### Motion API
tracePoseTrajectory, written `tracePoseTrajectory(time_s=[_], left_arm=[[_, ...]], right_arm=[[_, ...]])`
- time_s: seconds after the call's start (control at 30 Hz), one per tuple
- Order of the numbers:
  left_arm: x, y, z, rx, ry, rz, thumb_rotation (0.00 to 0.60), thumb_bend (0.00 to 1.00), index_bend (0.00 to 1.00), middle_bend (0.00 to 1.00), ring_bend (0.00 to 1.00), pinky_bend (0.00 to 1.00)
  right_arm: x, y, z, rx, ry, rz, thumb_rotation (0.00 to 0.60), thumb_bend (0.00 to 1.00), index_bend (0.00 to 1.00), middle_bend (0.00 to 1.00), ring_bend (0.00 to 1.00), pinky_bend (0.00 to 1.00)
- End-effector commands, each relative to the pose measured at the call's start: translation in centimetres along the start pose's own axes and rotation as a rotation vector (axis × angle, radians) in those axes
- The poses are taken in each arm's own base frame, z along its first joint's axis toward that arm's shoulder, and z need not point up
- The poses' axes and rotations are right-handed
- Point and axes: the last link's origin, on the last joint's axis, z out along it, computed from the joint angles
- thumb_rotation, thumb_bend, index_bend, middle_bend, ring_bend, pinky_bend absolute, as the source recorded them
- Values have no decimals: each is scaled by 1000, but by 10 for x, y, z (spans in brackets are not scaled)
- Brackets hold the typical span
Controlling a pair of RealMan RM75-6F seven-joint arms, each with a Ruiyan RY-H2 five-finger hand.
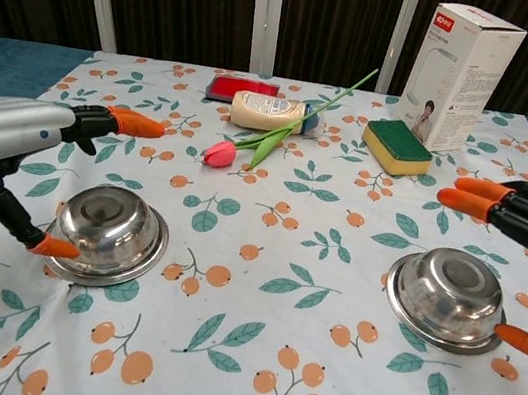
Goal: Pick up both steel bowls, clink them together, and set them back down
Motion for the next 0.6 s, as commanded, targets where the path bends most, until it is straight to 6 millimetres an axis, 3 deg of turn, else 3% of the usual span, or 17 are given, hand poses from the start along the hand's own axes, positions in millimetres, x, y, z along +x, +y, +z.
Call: tracePoseTrajectory(time_s=[0.03, 0.1, 0.2, 0.27, 0.4, 0.5, 0.6], left_arm=[[6, 2, -8, -21, 31, -33, 561, 39, 0, 0, 0, 170], [21, -3, -31, -43, 108, -4, 572, 44, 0, 0, 0, 141], [24, -21, -67, 35, 62, 156, 596, 47, 0, 0, 0, 121], [27, -30, -97, 157, 33, 287, 600, 47, 0, 0, 0, 119], [21, -41, -142, 306, 176, 392, 600, 48, 0, 0, 0, 105], [16, -54, -161, 381, 235, 344, 600, 67, 0, 0, 0, 86], [23, -64, -164, 405, 259, 350, 600, 71, 0, 0, 0, 84]], right_arm=[[18, 5, -10, -22, 56, 25, 484, 327, 0, 0, 2, 369], [33, 15, -33, -84, 93, -1, 534, 327, 0, 0, 0, 282], [40, 27, -68, -213, 31, -19, 599, 327, 0, 0, 0, 175], [45, 36, -93, -321, 5, 2, 600, 327, 0, 0, 0, 152], [42, 64, -132, -506, 85, 66, 600, 327, 0, 0, 0, 139], [37, 86, -145, -621, 87, 70, 600, 327, 0, 0, 0, 112], [40, 100, -149, -689, 106, 70, 600, 327, 0, 0, 0, 112]])
